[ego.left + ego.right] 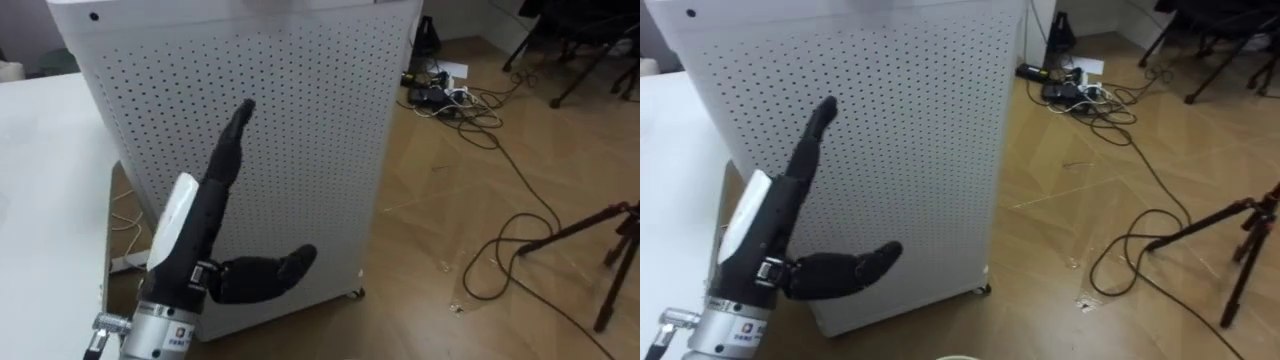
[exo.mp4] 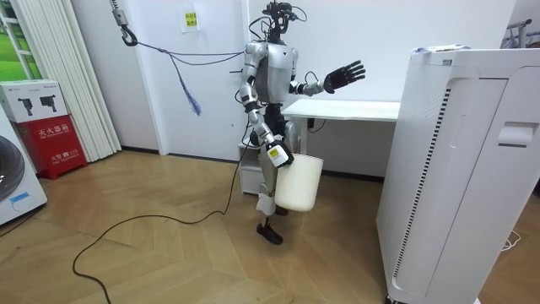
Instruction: Pick garbage
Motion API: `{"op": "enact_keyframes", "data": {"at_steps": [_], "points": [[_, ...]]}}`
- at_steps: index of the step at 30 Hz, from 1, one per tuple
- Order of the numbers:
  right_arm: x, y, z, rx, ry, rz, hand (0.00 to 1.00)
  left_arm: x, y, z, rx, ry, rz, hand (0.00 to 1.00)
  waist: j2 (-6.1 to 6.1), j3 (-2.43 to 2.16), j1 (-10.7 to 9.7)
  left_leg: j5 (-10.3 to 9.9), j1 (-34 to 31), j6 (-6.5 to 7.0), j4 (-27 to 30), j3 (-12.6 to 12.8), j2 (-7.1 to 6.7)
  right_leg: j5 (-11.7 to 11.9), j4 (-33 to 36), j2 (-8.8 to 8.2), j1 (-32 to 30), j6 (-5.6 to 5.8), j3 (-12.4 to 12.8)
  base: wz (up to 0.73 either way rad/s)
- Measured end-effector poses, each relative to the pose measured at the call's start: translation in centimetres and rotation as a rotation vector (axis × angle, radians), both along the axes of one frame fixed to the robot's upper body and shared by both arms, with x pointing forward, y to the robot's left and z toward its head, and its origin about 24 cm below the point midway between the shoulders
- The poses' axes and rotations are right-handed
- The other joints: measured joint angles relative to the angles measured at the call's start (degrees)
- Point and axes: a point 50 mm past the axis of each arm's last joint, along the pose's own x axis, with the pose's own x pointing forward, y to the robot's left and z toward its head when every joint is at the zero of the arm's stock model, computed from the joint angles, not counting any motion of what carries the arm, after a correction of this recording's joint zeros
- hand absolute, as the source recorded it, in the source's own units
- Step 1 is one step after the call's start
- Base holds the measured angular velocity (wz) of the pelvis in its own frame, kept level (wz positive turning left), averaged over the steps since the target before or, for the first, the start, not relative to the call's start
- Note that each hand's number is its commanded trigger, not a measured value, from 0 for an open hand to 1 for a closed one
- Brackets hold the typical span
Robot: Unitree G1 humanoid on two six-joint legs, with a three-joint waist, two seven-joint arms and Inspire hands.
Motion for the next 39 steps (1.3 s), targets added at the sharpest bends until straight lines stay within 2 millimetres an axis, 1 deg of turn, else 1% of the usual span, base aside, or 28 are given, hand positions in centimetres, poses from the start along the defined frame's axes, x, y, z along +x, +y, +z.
{"op": "enact_keyframes", "data": {"at_steps": [1, 4, 7, 8, 9, 10, 11, 12, 13, 14, 15, 16, 17, 18, 19, 20, 21, 23, 25, 26, 28, 30, 31, 32, 33, 35, 37, 39], "points": [[0.0, 0.0, 0.0, 0.001, -0.001, 0.001, 1.00, 0.0, 0.0, 0.1, -0.003, -0.008, 0.003, 0.00, 0.01, -0.02, -0.12, 0.00, -0.06, 0.00, -0.01, 0.00, 0.11, 0.12, -0.31, 0.03, 0.11, -0.04, -0.22, -0.06], [0.0, 0.3, 0.0, 0.013, -0.005, 0.010, 1.00, 0.0, 0.0, 0.3, -0.021, -0.034, 0.020, 0.00, -0.07, -0.05, -0.19, -0.12, 0.15, -0.22, 0.14, -0.03, 0.59, 0.20, -0.37, -0.08, 0.21, -0.19, -2.48, 0.00], [-0.1, 0.3, -0.1, 0.015, 0.001, 0.012, 1.00, -0.1, -0.1, 0.3, -0.006, -0.049, 0.038, 0.00, -0.06, -0.04, 0.41, -0.33, 0.90, -0.58, 0.43, 0.10, 1.07, -0.05, -0.34, -0.02, 0.76, -0.71, -4.70, -0.07], [-0.3, 0.3, -0.2, 0.013, 0.011, 0.011, 1.00, -0.1, -0.2, 0.3, 0.003, -0.057, 0.045, 0.00, -0.13, -0.06, 0.60, -0.52, 1.03, -0.89, 1.39, 0.11, 1.74, -0.28, -0.36, -0.08, 1.31, -1.08, -6.37, -0.09], [-0.5, 0.3, -0.4, 0.010, 0.023, 0.018, 1.00, -0.1, -0.2, 0.3, 0.013, -0.066, 0.055, 0.00, -0.30, -0.06, 0.87, -0.79, 0.93, -1.33, 3.18, 0.12, 1.96, -0.62, -0.39, -0.18, 1.95, -1.62, -7.85, -0.09], [-0.6, 0.2, -0.4, 0.011, 0.029, 0.019, 1.00, -0.1, -0.2, 0.3, 0.015, -0.067, 0.058, 0.00, -0.30, -0.06, 0.91, -0.94, 0.77, -1.56, 4.41, 0.14, 2.26, -0.78, -0.44, -0.19, 2.36, -1.85, -8.19, -0.12], [-0.8, 0.2, -0.5, 0.012, 0.036, 0.017, 1.00, -0.1, -0.1, 0.3, 0.019, -0.069, 0.061, 0.00, -0.35, -0.05, 1.02, -1.36, -0.11, -2.20, 8.12, 0.37, 2.65, -1.56, -0.29, -0.18, 3.00, -2.32, -8.54, -0.18], [-1.0, 0.2, -0.6, 0.012, 0.040, 0.017, 1.00, -0.1, 0.1, 0.3, 0.017, -0.069, 0.064, 0.00, -0.51, -0.03, 1.30, -1.45, -1.42, -2.25, 13.07, 0.00, 3.00, -2.54, 0.02, -0.21, 3.18, -2.76, -8.05, -0.22], [-1.0, 0.2, -0.6, 0.012, 0.041, 0.016, 1.00, -0.1, 0.1, 0.3, 0.016, -0.070, 0.065, 0.00, -0.44, -0.03, 1.40, -1.45, -2.24, -2.25, 15.62, -0.49, 3.32, -3.00, 0.17, -0.07, 3.69, -3.24, -7.60, -0.25], [-1.0, 0.2, -0.6, 0.011, 0.040, 0.017, 1.00, -0.1, 0.0, 0.5, 0.014, -0.078, 0.065, 0.00, -0.19, 0.14, 1.71, -1.19, -4.86, -2.22, 21.90, -2.78, 3.83, -3.46, 0.91, 0.04, 4.51, -3.57, -6.42, -0.16], [-1.1, 0.0, -0.6, 0.010, 0.048, 0.016, 1.00, -0.2, -0.1, 0.5, 0.008, -0.079, 0.062, 0.00, -0.08, 0.15, 1.87, -1.69, -7.70, -2.29, 25.87, -6.40, 3.25, -4.36, 1.40, 0.25, 5.21, -4.18, -5.63, -0.08], [-1.2, -0.1, -0.7, 0.008, 0.054, 0.009, 1.00, -0.2, -0.2, 0.5, 0.004, -0.081, 0.059, 0.00, 0.03, 0.21, 1.91, -2.51, -8.94, -1.58, 25.58, -7.45, 2.79, -4.63, 1.36, 0.29, 5.69, -4.28, -5.58, 0.00], [-1.6, -0.4, -1.0, 0.001, 0.071, -0.011, 1.00, -0.2, -0.4, 0.6, -0.007, -0.090, 0.053, 0.00, 0.14, 0.16, 2.09, -2.87, -12.30, -1.27, 23.47, -8.18, 1.82, -5.23, 1.59, 0.25, 5.90, -4.15, -5.19, -0.12], [-1.9, -0.7, -1.1, -0.013, 0.085, -0.025, 1.00, -0.3, -0.4, 0.7, -0.022, -0.107, 0.053, 0.00, 0.48, -0.01, 2.88, -1.91, -15.39, -2.03, 19.32, -8.84, 1.13, -5.95, 2.17, 0.23, 5.82, -3.72, -4.59, -0.34], [-2.2, -0.9, -1.3, -0.021, 0.097, -0.032, 1.00, -0.3, -0.3, 0.9, -0.028, -0.123, 0.057, 0.00, 0.81, -0.01, 3.86, 0.85, -17.43, -2.45, 13.58, -9.55, 0.35, -6.83, 3.17, 0.22, 5.52, -3.35, -4.17, -0.41], [-2.3, -0.8, -1.3, -0.023, 0.100, -0.034, 1.00, -0.3, -0.1, 1.0, -0.030, -0.130, 0.065, 0.00, 0.91, 0.12, 4.17, 3.50, -18.17, -2.02, 11.69, -9.78, 0.27, -7.34, 3.78, 0.19, 5.48, -3.28, -4.13, -0.50], [-2.5, -0.8, -1.4, -0.022, 0.107, -0.036, 1.00, -0.5, 0.2, 0.9, -0.027, -0.137, 0.090, 0.00, 1.66, -0.44, 4.71, 6.45, -18.42, -1.74, 10.22, -10.23, 0.27, -8.55, 5.16, 0.02, 5.65, -2.73, -4.28, -0.36], [-2.5, -0.8, -1.4, -0.021, 0.105, -0.036, 1.00, -0.5, 0.6, 1.1, -0.007, -0.160, 0.125, 0.00, 1.46, -0.75, 4.67, 7.94, -17.84, -1.00, 9.99, -10.81, -0.56, -9.66, 5.99, -0.65, 5.71, -1.71, -5.11, -0.12], [-2.5, -0.9, -1.4, -0.021, 0.103, -0.038, 1.00, -0.6, 0.6, 1.4, 0.014, -0.188, 0.137, 0.00, 1.12, -0.71, 4.64, 9.58, -17.63, -0.45, 10.01, -10.80, -0.81, -10.40, 5.93, -1.11, 6.11, -1.32, -5.77, 0.06], [-2.6, -0.8, -1.4, -0.019, 0.105, -0.039, 1.00, -0.7, 0.6, 1.5, 0.019, -0.201, 0.140, 0.00, 0.79, -0.63, 4.83, 9.63, -17.21, 0.39, 10.02, -11.15, -1.43, -10.96, 5.88, -1.50, 6.65, -1.24, -5.83, 0.11], [-2.5, -0.8, -1.4, -0.023, 0.102, -0.039, 1.00, -0.8, 0.5, 1.8, 0.034, -0.220, 0.141, 0.00, 0.21, -0.59, 4.84, 9.22, -16.30, 1.00, 9.95, -11.36, -2.59, -11.68, 6.03, -2.63, 7.57, -1.31, -6.18, 0.16], [-2.4, -0.8, -1.4, -0.027, 0.100, -0.038, 1.00, -0.9, 0.4, 2.2, 0.044, -0.254, 0.131, 0.00, -0.49, -0.31, 4.92, 7.43, -15.08, 1.75, 10.91, -11.22, -3.87, -13.75, 7.61, -4.31, 8.68, -0.67, -6.78, 0.12], [-2.4, -0.7, -1.4, -0.026, 0.100, -0.038, 1.00, -1.0, 0.5, 2.3, 0.053, -0.267, 0.134, 0.00, -0.72, -0.30, 5.14, 6.73, -14.90, 1.85, 11.42, -11.22, -4.27, -14.43, 8.31, -4.76, 8.80, -0.52, -6.81, 0.00], [-2.4, -0.7, -1.4, -0.026, 0.098, -0.036, 1.00, -0.9, 0.5, 2.6, 0.066, -0.290, 0.138, 0.00, -0.98, -0.20, 5.52, 5.18, -14.51, 2.12, 12.73, -10.73, -4.77, -15.77, 10.19, -5.56, 8.92, 0.03, -6.64, -0.06], [-2.4, -0.7, -1.4, -0.027, 0.099, -0.034, 1.00, -0.9, 0.4, 2.8, 0.066, -0.309, 0.141, 0.00, -0.94, -0.19, 5.86, 3.50, -14.35, 2.29, 14.09, -10.59, -5.17, -16.77, 11.85, -6.13, 9.03, 0.54, -6.70, -0.06], [-2.5, -0.5, -1.5, -0.029, 0.105, -0.019, 1.00, -0.7, 0.3, 3.3, 0.085, -0.346, 0.143, 0.00, -0.59, -0.15, 5.77, 1.54, -13.88, 2.68, 15.44, -10.56, -5.27, -17.03, 14.93, -6.78, 9.01, 0.94, -7.61, 0.04], [-2.5, -0.5, -1.4, -0.032, 0.104, -0.017, 1.00, -0.5, 0.2, 3.9, 0.090, -0.392, 0.145, 0.00, -0.19, 0.13, 5.87, 0.39, -13.01, 3.21, 15.95, -10.61, -5.44, -16.81, 17.23, -7.15, 9.01, 1.34, -8.00, 0.07], [-2.4, -0.6, -1.4, -0.039, 0.100, -0.019, 1.00, -0.3, 0.3, 4.4, 0.082, -0.428, 0.155, 0.00, 0.79, 0.34, 5.58, 0.04, -11.95, 3.62, 15.44, -11.52, -5.44, -15.71, 18.58, -7.07, 8.45, 3.13, -8.36, 0.00]]}}
